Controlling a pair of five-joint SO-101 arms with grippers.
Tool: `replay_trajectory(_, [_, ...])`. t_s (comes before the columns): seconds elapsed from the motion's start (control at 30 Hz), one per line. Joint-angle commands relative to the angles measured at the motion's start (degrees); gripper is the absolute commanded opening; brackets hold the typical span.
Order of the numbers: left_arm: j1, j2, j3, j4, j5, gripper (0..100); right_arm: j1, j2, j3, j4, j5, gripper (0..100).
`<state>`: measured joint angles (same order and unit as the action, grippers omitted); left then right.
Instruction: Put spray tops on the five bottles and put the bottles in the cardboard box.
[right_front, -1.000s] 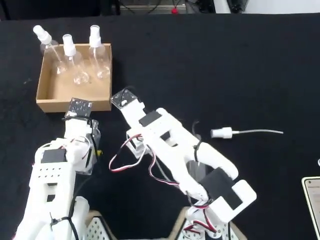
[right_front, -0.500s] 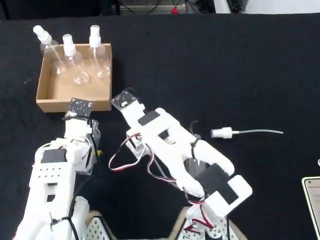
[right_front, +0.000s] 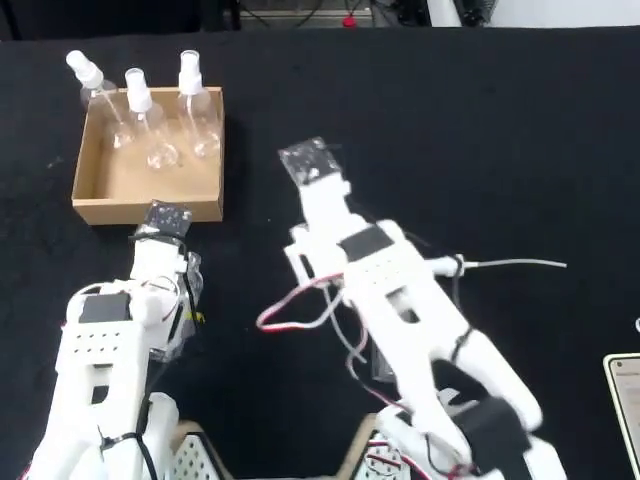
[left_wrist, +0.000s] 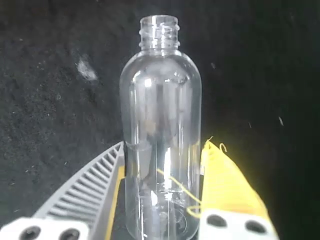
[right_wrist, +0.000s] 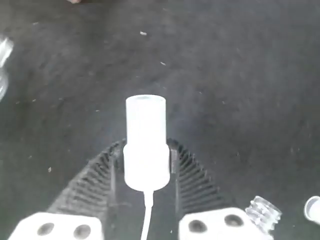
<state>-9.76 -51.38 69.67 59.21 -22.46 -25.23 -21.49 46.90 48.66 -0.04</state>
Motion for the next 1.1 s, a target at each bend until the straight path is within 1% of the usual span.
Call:
replay_trajectory(0.0, [-0.13,-0.53,-9.01,9.85,-7.82,21,1.49,-8.31,4.97,-6.15,-0.53,1.1])
replay_trajectory(0.07, [-0.13,-0.53,-10.68,13.27,-10.11,21,1.49,-11.91,7.52,-7.56,-0.53,1.1])
replay_trajectory(0.17, [-0.13,-0.53,-11.30,16.00,-10.37,21,1.49,-15.69,10.07,-7.74,-0.53,1.1])
replay_trajectory(0.33, [-0.13,-0.44,-8.57,16.18,-10.29,32,1.49,-18.15,12.26,-8.00,-0.53,1.1])
replay_trajectory(0.53, [-0.22,-0.97,-11.56,17.23,-9.85,29,1.49,-18.15,12.44,-8.00,-0.53,1.1])
replay_trajectory(0.77, [0.57,-0.44,-18.42,18.20,0.62,29,1.49,-18.15,12.44,-8.00,-0.53,1.1])
replay_trajectory(0.83, [3.30,-0.35,-19.47,19.60,1.58,29,1.49,-18.15,12.44,-8.00,-0.53,1.1])
replay_trajectory(0.93, [10.51,1.49,-20.00,22.42,2.90,29,1.49,-18.15,12.44,-8.00,-0.53,1.1])
replay_trajectory(1.0, [13.41,4.57,-20.18,21.01,6.07,29,1.58,-18.15,12.44,-8.00,-0.44,1.1])
replay_trajectory(1.07, [13.93,8.53,-19.47,17.05,8.35,29,1.58,-18.15,12.53,-8.00,-0.44,1.1])
